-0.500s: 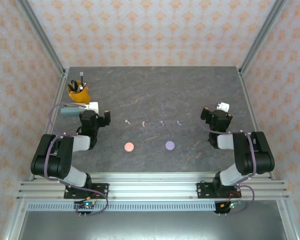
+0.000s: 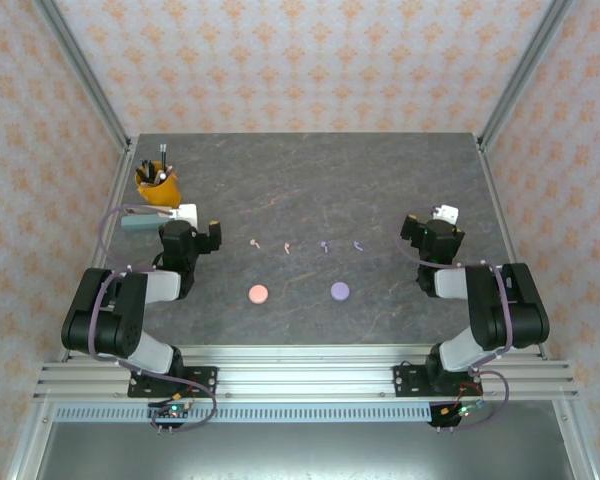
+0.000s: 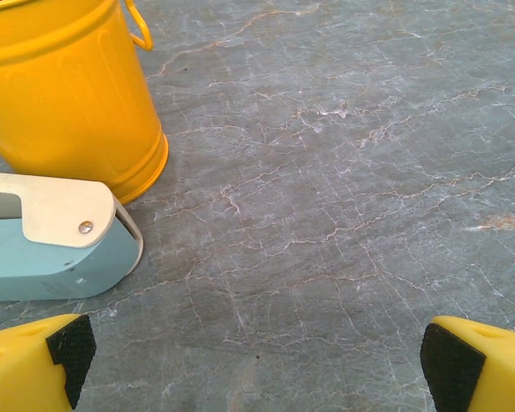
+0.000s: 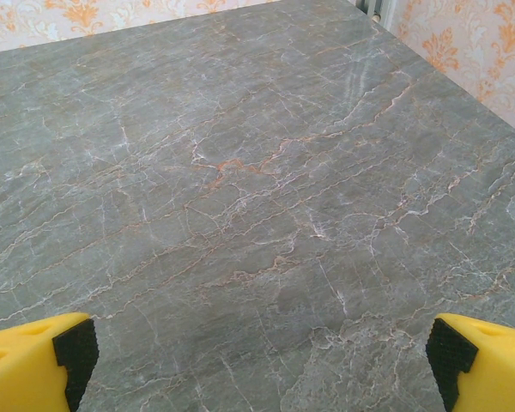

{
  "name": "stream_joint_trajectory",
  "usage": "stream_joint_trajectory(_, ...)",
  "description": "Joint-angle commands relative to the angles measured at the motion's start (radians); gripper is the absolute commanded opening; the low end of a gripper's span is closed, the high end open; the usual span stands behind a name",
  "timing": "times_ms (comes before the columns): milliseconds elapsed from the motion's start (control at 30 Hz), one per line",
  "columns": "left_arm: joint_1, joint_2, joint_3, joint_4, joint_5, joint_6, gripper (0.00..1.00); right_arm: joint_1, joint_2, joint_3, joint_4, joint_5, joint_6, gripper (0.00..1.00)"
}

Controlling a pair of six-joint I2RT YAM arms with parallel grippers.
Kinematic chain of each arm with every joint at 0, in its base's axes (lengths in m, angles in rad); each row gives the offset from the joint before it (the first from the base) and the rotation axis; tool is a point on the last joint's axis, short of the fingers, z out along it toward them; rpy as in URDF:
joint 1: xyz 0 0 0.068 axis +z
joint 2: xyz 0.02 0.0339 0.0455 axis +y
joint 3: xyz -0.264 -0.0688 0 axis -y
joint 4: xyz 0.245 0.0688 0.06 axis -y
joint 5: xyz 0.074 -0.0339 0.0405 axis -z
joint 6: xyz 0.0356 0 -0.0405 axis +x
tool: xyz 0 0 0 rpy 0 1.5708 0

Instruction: Insert wireless bluetooth earbuds into charging case

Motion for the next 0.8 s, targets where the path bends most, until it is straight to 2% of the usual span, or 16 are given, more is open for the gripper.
stream_joint_trajectory(0,0.009,-0.004,0.022,0.023,0.001,-0.008,1.00,-0.007,-0.005,0.016,-0.004,-0.012,-0.007,0.99)
stream_joint_trajectory(233,0.010,-0.004,0.020,0.023,0.003,-0.008,1.00,-0.008,-0.010,0.013,0.000,-0.018,-0.007,0.99)
stream_joint_trajectory(300,0.011,-0.006,0.019,0.028,0.001,-0.006,1.00,-0.007,-0.029,0.009,-0.001,0.025,0.006,0.99)
stream_joint_trajectory(400,0.009,-0.058,0.111,-0.165,-0.045,-0.024,1.00,-0.008,-0.155,0.119,-0.305,0.138,0.060,0.99)
stream_joint_trajectory(567,0.009,-0.115,0.270,-0.454,-0.081,-0.072,1.00,-0.009,-0.281,0.292,-0.629,0.093,0.172,0.99)
stream_joint_trajectory(600,0.009,-0.125,0.303,-0.506,-0.083,-0.104,1.00,-0.008,-0.290,0.339,-0.704,0.116,0.234,0.99)
stream_joint_trajectory(667,0.007,-0.142,0.367,-0.628,-0.093,-0.176,1.00,-0.011,-0.274,0.471,-0.958,0.249,0.439,1.00)
stream_joint_trajectory(700,0.008,-0.146,0.398,-0.686,-0.098,-0.223,1.00,-0.018,-0.248,0.546,-1.071,0.284,0.493,1.00)
stream_joint_trajectory(767,0.007,-0.152,0.447,-0.777,-0.074,-0.283,1.00,-0.022,-0.198,0.650,-1.185,0.253,0.458,1.00)
